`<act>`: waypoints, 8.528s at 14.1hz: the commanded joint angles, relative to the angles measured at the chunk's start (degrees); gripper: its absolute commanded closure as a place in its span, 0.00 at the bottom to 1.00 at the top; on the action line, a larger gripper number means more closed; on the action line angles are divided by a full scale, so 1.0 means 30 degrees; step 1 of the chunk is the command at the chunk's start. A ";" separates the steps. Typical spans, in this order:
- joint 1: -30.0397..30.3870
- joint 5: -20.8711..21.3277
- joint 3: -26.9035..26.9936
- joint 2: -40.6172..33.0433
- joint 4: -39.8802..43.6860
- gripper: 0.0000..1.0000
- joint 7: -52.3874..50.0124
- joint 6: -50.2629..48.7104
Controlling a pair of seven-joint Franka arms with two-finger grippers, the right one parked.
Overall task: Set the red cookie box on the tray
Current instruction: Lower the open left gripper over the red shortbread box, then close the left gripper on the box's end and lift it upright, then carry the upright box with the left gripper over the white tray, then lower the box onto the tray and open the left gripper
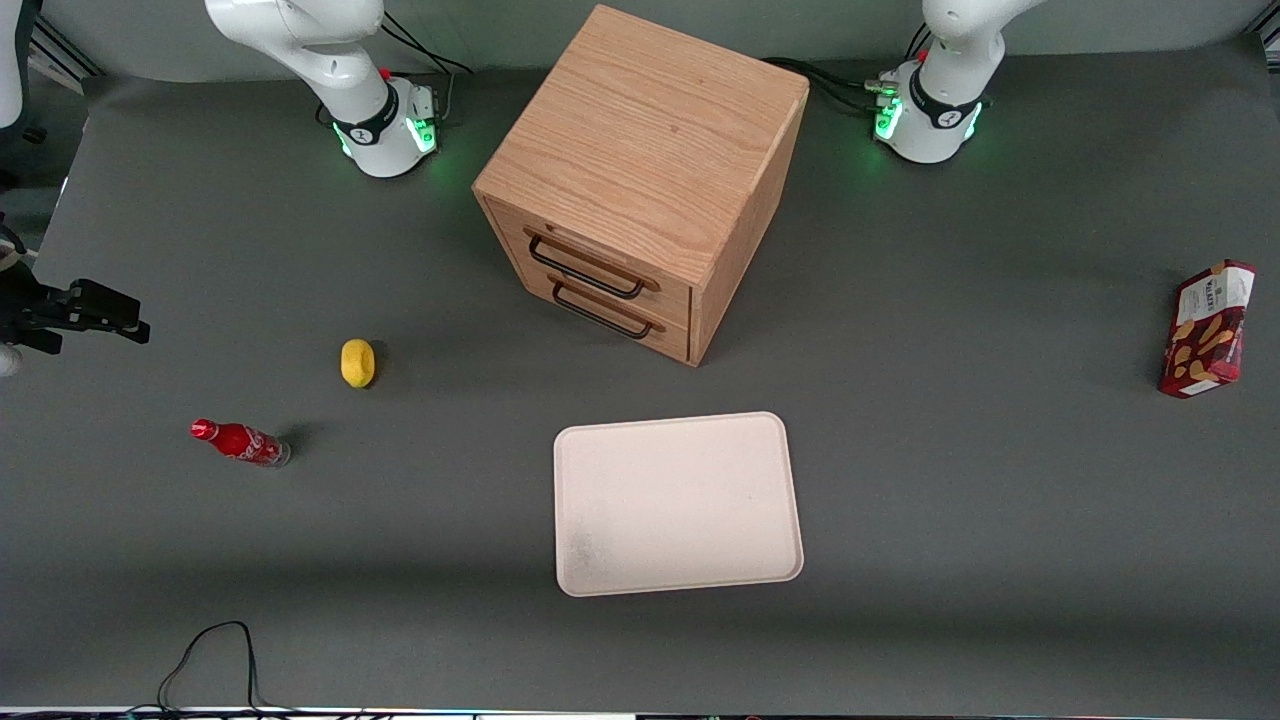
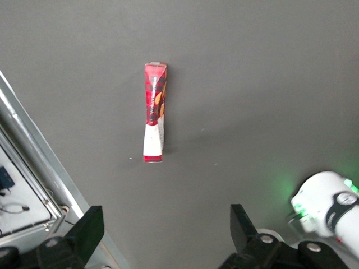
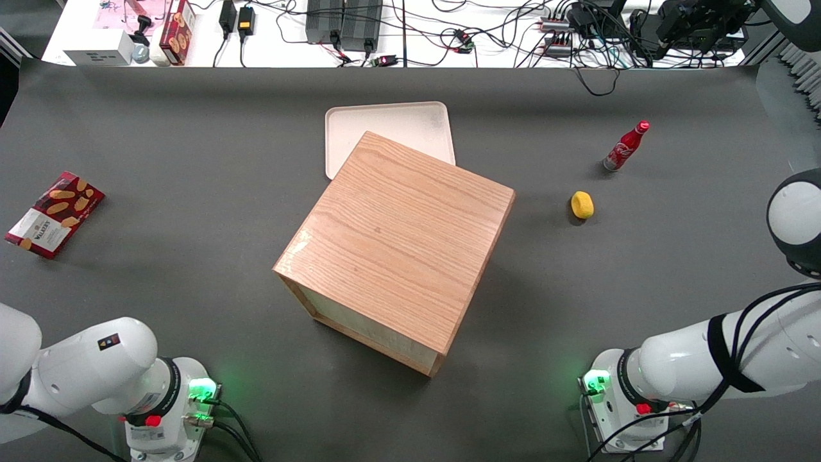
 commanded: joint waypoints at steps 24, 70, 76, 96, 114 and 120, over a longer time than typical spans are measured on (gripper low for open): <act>0.0964 0.0228 -0.0295 0.3613 -1.2043 0.01 0.1213 1.6993; -0.9577 -0.1383 -0.6265 0.3462 0.2894 1.00 -2.4167 0.0202; -1.2187 -0.1413 -0.7121 0.7858 0.5974 1.00 -2.9808 0.3482; -1.5002 -0.1178 -0.6975 1.2784 0.5887 1.00 -3.3124 1.0756; -1.5177 -0.1032 -0.6975 1.3020 0.3689 0.00 -3.1981 1.2543; -1.4769 -0.1003 -0.7004 1.2641 0.3689 0.00 -3.1718 1.2105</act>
